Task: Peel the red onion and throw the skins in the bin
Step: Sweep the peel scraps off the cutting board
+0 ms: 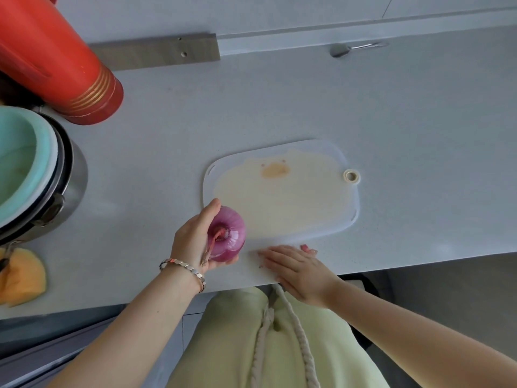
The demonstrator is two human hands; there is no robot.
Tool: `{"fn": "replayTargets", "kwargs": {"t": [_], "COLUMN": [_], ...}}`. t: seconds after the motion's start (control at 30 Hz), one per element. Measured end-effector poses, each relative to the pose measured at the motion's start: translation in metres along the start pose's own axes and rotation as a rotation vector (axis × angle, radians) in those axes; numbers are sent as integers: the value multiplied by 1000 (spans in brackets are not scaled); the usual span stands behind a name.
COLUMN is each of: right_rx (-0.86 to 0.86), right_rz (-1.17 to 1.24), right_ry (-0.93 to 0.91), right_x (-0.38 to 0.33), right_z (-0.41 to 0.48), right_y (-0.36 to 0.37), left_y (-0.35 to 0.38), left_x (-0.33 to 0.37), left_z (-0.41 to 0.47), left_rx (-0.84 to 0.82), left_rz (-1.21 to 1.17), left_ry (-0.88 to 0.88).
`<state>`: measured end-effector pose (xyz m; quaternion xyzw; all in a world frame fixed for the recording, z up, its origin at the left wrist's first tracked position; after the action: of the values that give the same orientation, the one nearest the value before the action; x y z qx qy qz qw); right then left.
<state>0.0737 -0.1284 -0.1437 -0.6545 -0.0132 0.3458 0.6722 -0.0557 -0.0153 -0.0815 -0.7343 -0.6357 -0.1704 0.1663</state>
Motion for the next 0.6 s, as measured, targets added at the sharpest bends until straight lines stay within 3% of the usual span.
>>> {"fn": "replayTargets", "kwargs": {"t": [0.27,0.5,0.6], "right_rx": [-36,238,337], "right_rz": [-142,-227,-237], "right_ry": [-223,-28,157], "right_x": [-7,27,38], "right_z": [11,-39,-47], "right_y": [19,-17,-28], "left_y": [11,17,23], "left_x": [-3,-7,-8], "left_z": [-1,-2,-3], "left_rx": [-14,-19,-18], "left_rz": [36,57,78], "left_ry": [-23,-26,-22]}}
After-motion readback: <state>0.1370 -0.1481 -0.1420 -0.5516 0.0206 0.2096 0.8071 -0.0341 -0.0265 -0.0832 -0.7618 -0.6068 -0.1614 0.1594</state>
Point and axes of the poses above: each hand's wrist, its own z-axis towards the middle knuckle, its own y-axis out of the palm, x = y × z, the point moved 8 cm from there along z, towards the middle knuckle, and after that the axes turned 12 degrees about -y, right-handed, at the moved point
